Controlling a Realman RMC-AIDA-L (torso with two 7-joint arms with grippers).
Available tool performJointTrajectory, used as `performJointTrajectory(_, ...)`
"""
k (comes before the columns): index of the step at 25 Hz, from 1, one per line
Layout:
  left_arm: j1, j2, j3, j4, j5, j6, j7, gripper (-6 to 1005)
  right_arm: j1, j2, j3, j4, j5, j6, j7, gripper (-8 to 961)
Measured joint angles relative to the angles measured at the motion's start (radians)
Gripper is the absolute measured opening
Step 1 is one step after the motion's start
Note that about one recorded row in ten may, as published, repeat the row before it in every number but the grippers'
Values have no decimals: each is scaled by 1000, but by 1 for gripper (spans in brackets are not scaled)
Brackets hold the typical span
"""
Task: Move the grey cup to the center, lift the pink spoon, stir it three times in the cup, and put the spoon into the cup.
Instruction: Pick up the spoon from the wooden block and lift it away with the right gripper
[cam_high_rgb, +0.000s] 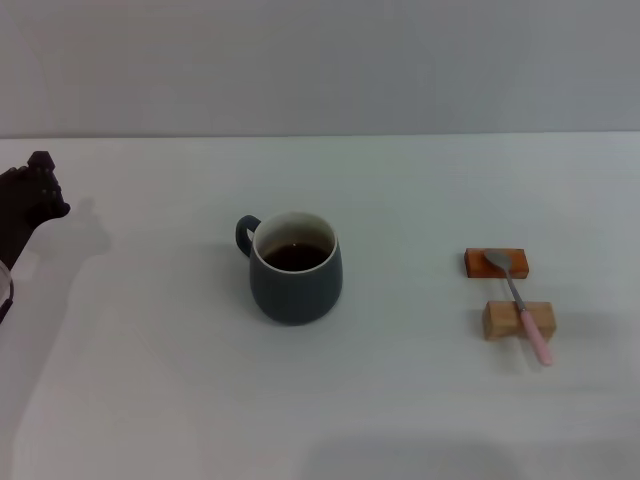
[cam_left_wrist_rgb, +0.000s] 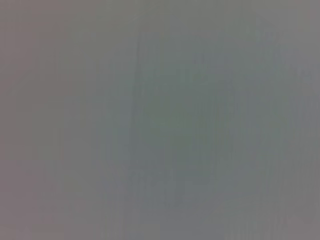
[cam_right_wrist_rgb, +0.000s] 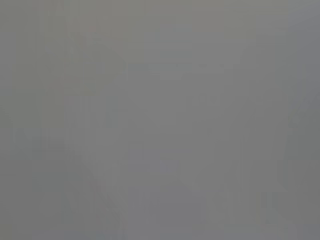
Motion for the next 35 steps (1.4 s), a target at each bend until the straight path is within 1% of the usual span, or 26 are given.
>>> performJointTrajectory(1,-3,0,0,0,0,-3,3,2,-14,0,-17,22,8,20,-15,672)
performJointTrajectory(2,-6,0,-1,0,0,-5,6,2,-49,0,-71,81,48,71,-67,672)
performJointTrajectory(3,-8,0,-1,0,0,-8,6,2,-49,0,-71,81,48,71,-67,672)
performJointTrajectory(4,-10,0,-1,-1,0,-12,6,2,-69,-1,-109,119,89,98,-112,672)
performJointTrajectory(5,-13,0,-1,-1,1,-19,11,2,-107,-5,-179,190,168,141,-209,672)
performJointTrajectory(7,-15,0,-1,-1,1,-22,13,1,-145,-7,-250,266,244,175,-329,671)
performJointTrajectory(8,-16,0,-1,-1,1,-25,16,1,-145,-7,-250,266,244,175,-329,671)
performJointTrajectory(11,-16,0,-1,-1,1,-25,16,2,-189,-8,-341,361,340,212,-466,671)
performJointTrajectory(12,-18,0,-2,-1,1,-30,18,2,-210,-9,-389,408,392,236,-531,671)
performJointTrajectory(13,-20,1,-4,0,1,-33,29,2,-210,-9,-389,408,392,236,-531,671)
performJointTrajectory(15,-20,1,-9,1,0,-34,37,2,-241,-11,-460,464,450,264,-596,671)
performJointTrajectory(16,-21,1,-13,1,0,-34,40,1,-241,-11,-460,464,450,264,-596,671)
performJointTrajectory(17,-21,2,-20,2,1,-34,41,1,-251,-12,-497,479,459,270,-610,671)
performJointTrajectory(18,-22,2,-26,2,1,-34,42,1,-251,-12,-497,479,459,270,-610,671)
performJointTrajectory(22,-26,4,-32,3,1,-44,44,1,-252,-14,-558,479,462,283,-614,671)
performJointTrajectory(35,-36,5,-53,0,7,-48,70,2,-234,-11,-629,425,465,300,-611,672)
